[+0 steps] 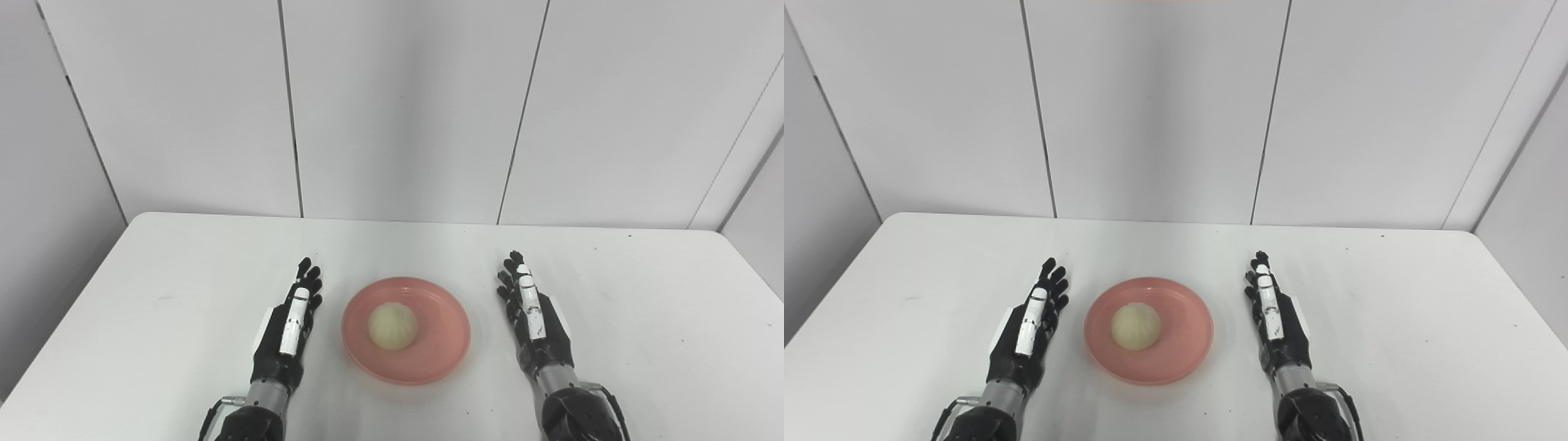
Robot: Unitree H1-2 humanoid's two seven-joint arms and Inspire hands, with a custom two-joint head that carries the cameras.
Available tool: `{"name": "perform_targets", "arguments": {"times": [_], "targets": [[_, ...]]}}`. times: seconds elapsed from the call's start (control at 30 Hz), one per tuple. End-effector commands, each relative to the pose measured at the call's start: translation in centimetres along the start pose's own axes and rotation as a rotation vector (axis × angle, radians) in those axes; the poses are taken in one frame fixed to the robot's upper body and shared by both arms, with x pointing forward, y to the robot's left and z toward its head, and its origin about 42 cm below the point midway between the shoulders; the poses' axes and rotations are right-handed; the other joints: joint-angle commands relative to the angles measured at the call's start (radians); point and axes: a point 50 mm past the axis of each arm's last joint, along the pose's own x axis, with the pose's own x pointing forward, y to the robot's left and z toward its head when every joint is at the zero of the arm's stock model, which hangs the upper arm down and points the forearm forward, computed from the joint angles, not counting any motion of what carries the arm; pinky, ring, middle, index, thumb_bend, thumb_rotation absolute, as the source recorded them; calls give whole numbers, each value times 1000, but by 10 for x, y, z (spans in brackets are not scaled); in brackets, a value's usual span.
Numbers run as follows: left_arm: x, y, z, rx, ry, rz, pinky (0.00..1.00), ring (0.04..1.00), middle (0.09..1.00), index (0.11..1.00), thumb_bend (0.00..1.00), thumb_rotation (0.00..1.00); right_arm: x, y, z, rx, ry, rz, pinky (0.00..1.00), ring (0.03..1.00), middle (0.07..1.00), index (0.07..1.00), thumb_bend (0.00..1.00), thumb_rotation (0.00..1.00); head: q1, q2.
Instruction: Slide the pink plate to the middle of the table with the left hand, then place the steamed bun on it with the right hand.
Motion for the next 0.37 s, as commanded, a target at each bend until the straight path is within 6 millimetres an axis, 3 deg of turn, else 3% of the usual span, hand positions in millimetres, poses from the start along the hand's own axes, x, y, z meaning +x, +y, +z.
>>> {"name": "perform_targets", "arguments": {"times": [0.0, 0.33], "targets": [[-28, 13, -41, 7, 140, 30, 1000, 1000, 1000, 1000, 363, 1000, -16, -1, -30, 15, 131, -5, 1000, 1000, 1000, 1000, 206, 1000, 0, 1], [-28, 14, -41, 10, 145, 26, 1000, 1000, 1000, 1000, 362, 1000, -16, 0, -30, 0, 137, -1, 1000, 1000, 1000, 1000, 207, 1000, -3, 4]]}}
